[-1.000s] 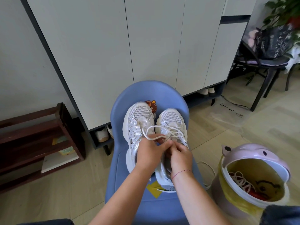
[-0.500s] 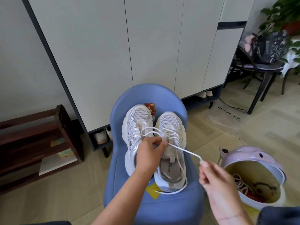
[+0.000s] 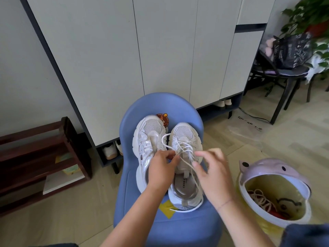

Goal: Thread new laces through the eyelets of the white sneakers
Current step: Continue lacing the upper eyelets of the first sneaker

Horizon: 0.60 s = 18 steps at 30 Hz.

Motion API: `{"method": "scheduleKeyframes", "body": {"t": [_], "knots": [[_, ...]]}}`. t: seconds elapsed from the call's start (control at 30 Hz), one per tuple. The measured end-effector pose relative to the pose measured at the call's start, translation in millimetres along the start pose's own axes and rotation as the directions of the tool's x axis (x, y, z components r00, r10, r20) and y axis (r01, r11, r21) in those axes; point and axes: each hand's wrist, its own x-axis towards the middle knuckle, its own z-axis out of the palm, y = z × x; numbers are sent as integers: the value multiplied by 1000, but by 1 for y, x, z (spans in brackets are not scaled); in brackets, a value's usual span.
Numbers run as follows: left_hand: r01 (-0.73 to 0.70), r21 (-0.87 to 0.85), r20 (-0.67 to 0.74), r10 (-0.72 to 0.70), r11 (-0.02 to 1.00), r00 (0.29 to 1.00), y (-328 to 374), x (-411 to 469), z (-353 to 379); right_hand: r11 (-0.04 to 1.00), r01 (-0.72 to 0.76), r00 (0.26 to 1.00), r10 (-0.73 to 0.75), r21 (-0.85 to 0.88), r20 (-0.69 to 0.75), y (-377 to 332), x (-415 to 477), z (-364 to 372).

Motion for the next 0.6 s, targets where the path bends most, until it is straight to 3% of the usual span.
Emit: {"method": "scheduleKeyframes", "body": {"t": [0.07,0.13,0.6], "knots": [[-16,6,2,16,1000,1000,2,0,-1,987,110,993,-104,-121,52,-11,6,18],[-13,4,3,13,1000,1000,3,-1,-3,971,97,995,-88,-218,52,-13,12,31],[5,8,-41,-4,1000,999,-10,2,4,924,5,996,-39,-383,-80,-6,3,52]]}}
